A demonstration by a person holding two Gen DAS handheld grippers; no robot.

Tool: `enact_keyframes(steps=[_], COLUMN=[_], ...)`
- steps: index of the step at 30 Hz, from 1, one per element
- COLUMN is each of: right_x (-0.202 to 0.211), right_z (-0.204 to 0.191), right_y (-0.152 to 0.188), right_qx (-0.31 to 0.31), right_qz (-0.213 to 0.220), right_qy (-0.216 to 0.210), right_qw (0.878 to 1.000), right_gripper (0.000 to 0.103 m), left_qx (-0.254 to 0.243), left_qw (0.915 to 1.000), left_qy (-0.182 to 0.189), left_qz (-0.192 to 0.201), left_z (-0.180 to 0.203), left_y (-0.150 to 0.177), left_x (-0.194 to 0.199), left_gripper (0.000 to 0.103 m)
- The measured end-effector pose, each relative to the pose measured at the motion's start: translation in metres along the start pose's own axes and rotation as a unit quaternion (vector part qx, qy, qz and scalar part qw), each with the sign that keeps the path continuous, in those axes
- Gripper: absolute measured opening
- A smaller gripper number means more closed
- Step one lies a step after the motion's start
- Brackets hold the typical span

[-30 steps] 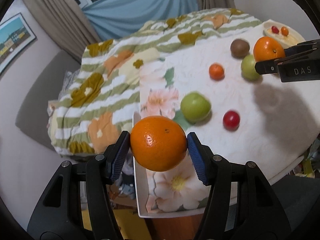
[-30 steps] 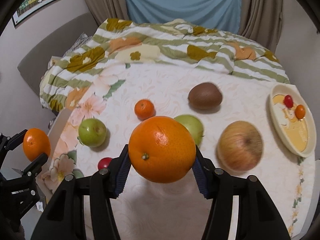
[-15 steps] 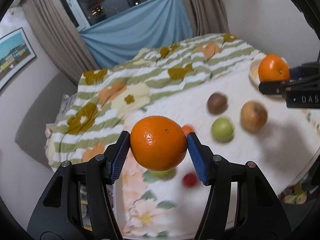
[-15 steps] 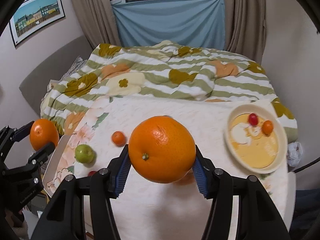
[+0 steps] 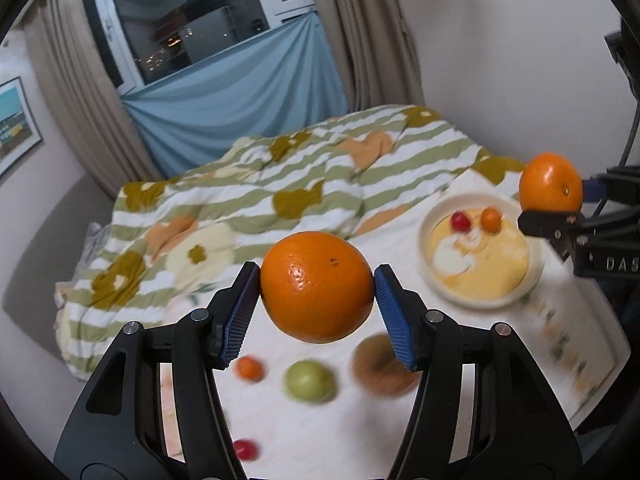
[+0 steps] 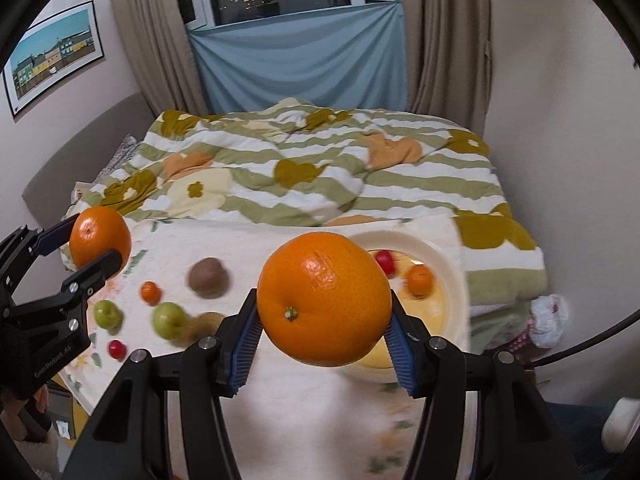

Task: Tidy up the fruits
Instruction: 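Carry the orange to the duck plate and release it from the left tool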

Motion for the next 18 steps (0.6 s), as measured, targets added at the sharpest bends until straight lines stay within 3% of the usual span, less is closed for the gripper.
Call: enact_keyframes(steps=[10,18], right_x=[-0.010,-0.031], right_z=[0.074,0.106], right_y=[0.000,0.010], right_qx=[-0.023,-0.071], right_qz=[-0.012,-0.026], right_qy=[0.021,0.036], right_qw=[0.999,0.997], right_gripper=[0.053,0.053], left_qx=[-0.014,-0.036], left_qw=[0.9978,0.9895], left_qy=[0.064,0.130], left_qz=[-0.014,-0.050], left_z=[0.081,0.125], left_y=[-0.033,-0.039], left_x=[-0.049,-0.105], left_gripper=[0.066,0.066])
Point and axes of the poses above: each gripper's, at about its wrist camera, not at the fingertips, and x roughly against the way its jaws point, z to its right, y to its underside, the point moved 3 cm from there along -x, roughly the way its jaws point, and after that the axes turned 14 degrees about -y, right-handed, at the moved point
